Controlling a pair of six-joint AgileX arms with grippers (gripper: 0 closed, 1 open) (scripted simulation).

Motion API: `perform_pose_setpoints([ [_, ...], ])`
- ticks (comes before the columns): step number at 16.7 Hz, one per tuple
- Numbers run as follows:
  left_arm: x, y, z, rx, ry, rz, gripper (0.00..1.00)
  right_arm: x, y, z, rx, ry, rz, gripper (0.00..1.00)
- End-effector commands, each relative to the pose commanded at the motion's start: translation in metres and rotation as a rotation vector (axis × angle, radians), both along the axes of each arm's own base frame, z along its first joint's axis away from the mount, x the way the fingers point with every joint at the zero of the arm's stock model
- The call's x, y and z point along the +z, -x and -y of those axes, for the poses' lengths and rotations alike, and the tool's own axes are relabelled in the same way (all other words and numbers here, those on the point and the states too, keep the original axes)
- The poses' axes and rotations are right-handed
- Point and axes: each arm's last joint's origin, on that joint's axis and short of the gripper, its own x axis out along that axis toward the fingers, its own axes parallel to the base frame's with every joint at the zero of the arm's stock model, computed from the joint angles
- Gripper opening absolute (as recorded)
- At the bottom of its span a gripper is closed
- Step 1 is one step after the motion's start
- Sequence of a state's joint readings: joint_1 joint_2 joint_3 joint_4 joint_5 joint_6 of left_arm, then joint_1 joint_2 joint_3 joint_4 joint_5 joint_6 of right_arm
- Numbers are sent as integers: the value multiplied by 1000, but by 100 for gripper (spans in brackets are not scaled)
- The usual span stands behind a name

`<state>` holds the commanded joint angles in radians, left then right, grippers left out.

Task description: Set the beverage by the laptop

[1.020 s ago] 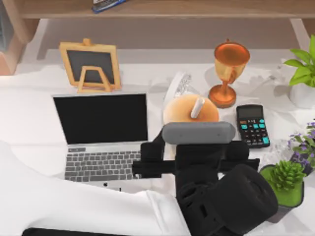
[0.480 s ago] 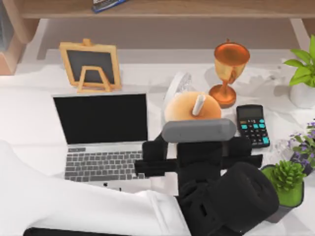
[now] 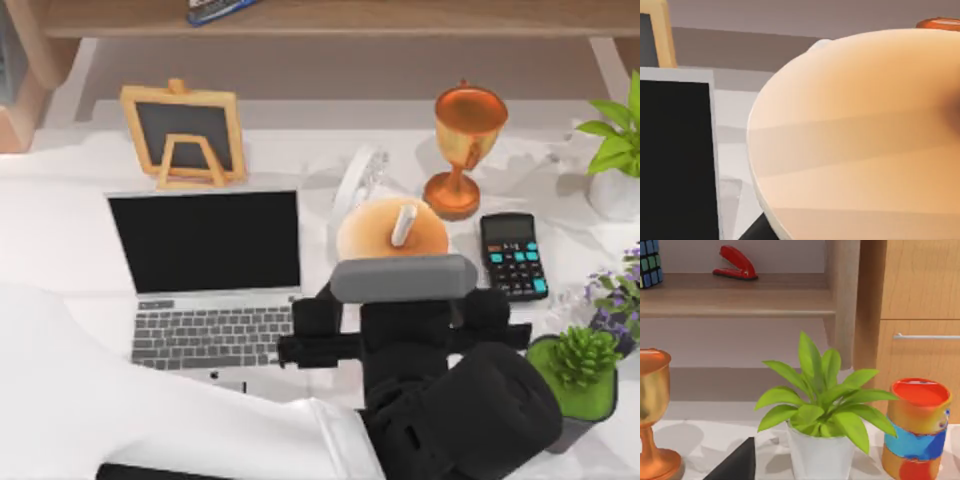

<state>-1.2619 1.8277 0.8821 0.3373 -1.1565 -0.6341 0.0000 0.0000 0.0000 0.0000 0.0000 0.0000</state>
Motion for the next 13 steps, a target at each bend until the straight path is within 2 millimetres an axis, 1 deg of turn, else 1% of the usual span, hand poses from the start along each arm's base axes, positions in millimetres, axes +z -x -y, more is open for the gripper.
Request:
perform_pose_setpoints([
  [3,-15,2,-3,-6,-50,-18,0,0,0,0,0,0,0,100],
  [7,-18,2,-4,-7,-58,-21,0,0,0,0,0,0,0,100],
  [13,-18,2,-4,-7,-58,-21,45,0,0,0,0,0,0,100],
])
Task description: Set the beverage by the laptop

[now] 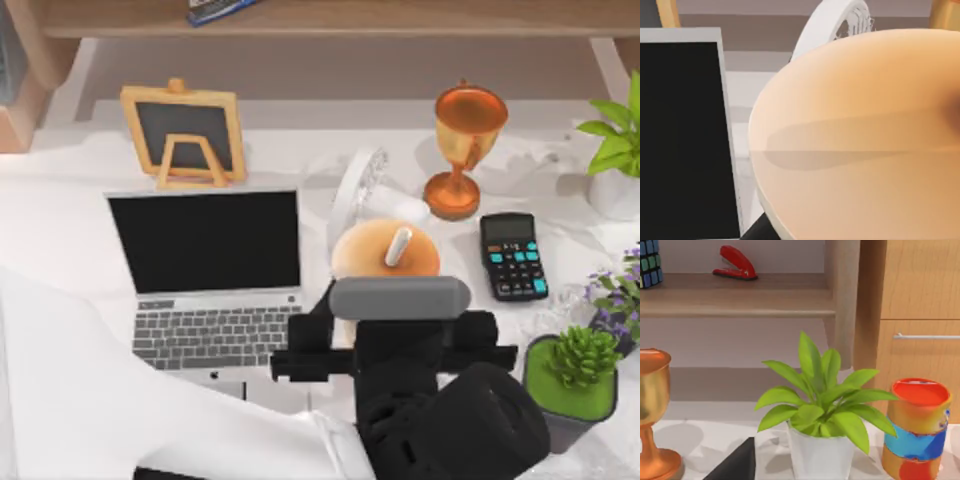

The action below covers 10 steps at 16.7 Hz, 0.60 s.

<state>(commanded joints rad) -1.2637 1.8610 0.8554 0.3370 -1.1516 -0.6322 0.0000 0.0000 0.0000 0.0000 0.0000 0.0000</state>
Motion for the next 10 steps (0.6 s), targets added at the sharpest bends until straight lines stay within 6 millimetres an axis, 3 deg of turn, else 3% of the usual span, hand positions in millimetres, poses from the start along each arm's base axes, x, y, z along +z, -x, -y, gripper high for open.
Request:
perform_pose_setpoints([
  [7,0,0,0,0,0,0,98,0,0,0,0,0,0,100],
  [10,0,0,0,0,0,0,100,0,0,0,0,0,0,100],
])
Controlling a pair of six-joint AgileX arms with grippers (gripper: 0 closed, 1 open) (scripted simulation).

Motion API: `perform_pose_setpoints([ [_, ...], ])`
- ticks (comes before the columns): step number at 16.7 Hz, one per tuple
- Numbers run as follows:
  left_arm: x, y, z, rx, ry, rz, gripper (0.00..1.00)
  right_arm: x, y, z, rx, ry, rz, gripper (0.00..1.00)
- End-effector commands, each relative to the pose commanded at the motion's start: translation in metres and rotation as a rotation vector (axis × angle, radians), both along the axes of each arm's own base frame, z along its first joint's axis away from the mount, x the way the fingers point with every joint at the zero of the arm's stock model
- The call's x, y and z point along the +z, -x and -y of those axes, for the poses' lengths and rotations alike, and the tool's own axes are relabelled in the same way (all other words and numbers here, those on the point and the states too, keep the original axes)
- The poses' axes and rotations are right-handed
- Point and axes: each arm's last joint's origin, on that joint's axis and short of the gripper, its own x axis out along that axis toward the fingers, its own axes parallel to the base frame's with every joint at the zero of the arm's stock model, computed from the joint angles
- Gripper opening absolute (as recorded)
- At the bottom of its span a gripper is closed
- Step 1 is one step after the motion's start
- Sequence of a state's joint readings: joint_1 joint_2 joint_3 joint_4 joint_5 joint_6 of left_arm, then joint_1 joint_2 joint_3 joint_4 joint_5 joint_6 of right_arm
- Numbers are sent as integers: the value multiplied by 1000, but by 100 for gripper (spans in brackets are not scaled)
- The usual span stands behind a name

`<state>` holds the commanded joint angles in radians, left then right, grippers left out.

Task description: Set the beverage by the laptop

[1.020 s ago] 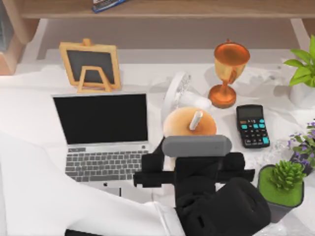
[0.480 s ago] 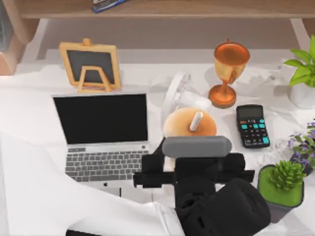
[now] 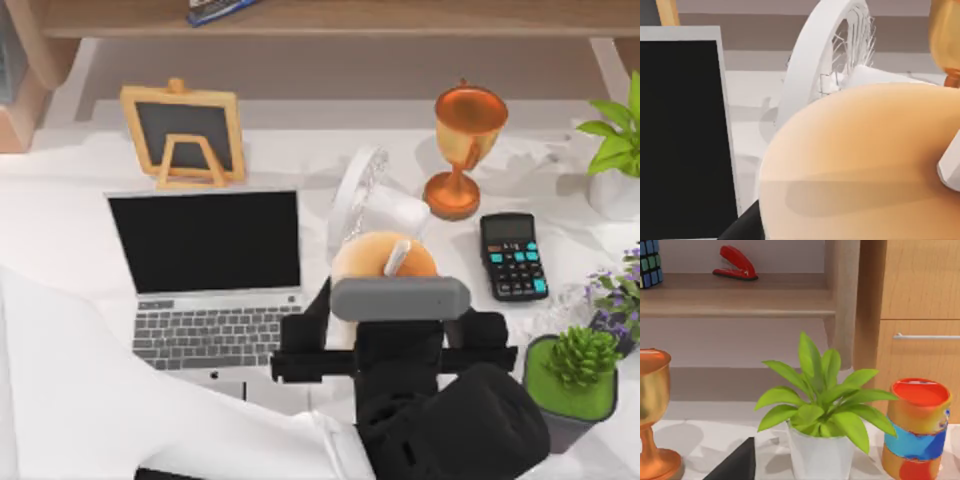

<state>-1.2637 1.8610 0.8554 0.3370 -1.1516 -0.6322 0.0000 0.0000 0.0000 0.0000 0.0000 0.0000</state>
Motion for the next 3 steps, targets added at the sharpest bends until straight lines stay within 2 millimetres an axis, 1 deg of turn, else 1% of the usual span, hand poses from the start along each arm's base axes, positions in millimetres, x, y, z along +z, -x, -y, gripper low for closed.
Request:
perform_pose_setpoints([
  [3,0,0,0,0,0,0,100,0,0,0,0,0,0,100],
])
